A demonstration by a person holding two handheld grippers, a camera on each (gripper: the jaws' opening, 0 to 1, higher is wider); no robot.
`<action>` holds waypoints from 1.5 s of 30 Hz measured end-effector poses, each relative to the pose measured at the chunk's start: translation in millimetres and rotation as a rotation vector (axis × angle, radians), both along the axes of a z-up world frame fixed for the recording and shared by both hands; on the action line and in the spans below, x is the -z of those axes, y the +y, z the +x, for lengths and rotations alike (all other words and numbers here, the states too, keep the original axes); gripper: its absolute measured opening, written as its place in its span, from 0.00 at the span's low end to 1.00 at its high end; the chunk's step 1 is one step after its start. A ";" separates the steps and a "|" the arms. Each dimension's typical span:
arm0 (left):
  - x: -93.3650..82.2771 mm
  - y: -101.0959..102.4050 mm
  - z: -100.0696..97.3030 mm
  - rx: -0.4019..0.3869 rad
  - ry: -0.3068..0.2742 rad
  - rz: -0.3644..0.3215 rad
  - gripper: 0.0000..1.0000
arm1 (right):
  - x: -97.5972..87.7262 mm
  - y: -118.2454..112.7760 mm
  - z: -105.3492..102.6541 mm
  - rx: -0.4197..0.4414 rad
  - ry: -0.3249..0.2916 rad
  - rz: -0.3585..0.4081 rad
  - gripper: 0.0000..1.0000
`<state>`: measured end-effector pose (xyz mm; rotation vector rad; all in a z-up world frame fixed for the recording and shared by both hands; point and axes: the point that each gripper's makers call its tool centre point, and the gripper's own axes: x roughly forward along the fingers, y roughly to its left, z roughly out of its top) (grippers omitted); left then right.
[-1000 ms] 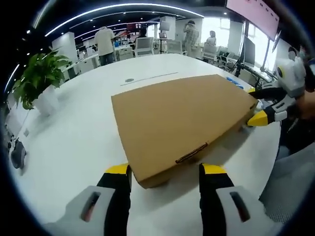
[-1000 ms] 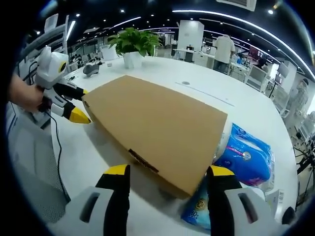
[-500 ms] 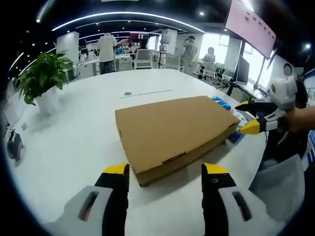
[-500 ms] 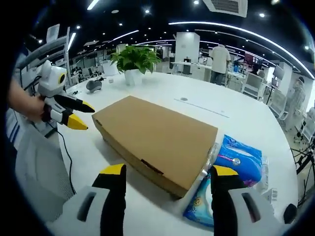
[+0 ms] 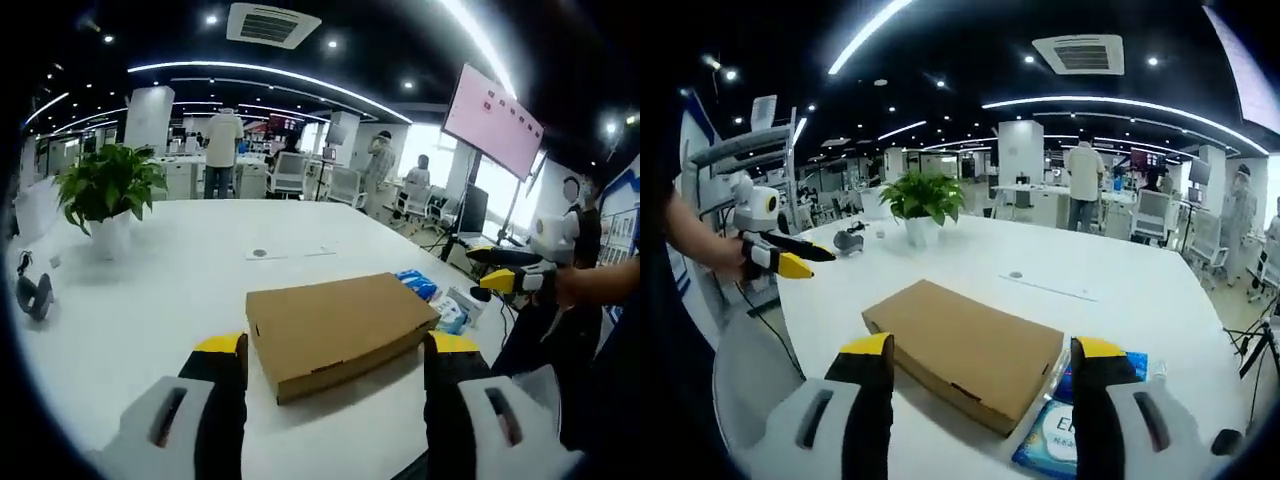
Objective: Operate the shoe box by opening the lid, removing the specified soft item, and placing it in the target area until the item is outside and the box remains undamaged.
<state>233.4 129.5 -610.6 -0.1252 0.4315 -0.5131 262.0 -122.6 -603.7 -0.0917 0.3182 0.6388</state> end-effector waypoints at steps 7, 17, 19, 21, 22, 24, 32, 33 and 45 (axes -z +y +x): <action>-41.8 -4.9 -15.4 -0.010 -0.047 -0.055 0.73 | -50.9 -3.8 -18.7 -0.023 -0.068 0.092 0.84; -79.4 23.5 -39.8 -0.092 -0.193 -0.008 0.94 | -115.7 -18.5 -48.4 0.007 -0.356 0.150 1.00; -78.3 30.8 -41.8 -0.117 -0.209 0.028 0.96 | -111.6 -15.1 -51.6 -0.008 -0.366 0.101 1.00; -79.3 33.4 -42.8 -0.135 -0.230 0.041 0.99 | -108.2 -9.3 -53.2 -0.017 -0.356 0.077 1.00; -79.1 33.3 -43.7 -0.136 -0.225 0.034 0.99 | -107.8 -8.3 -53.3 -0.018 -0.356 0.076 1.00; -79.4 31.1 -45.6 -0.135 -0.237 0.024 0.99 | -105.7 -12.6 -52.7 -0.017 -0.359 0.086 1.00; -72.3 25.6 -42.2 -0.142 -0.216 0.042 0.99 | -105.5 -12.5 -50.9 0.017 -0.347 0.126 1.00; -73.2 24.3 -41.4 -0.139 -0.222 0.042 0.99 | -105.0 -11.4 -51.7 0.017 -0.350 0.123 1.00; -59.6 22.6 -39.5 -0.155 -0.191 0.014 0.99 | -83.0 -28.8 -51.3 0.021 -0.366 0.098 1.00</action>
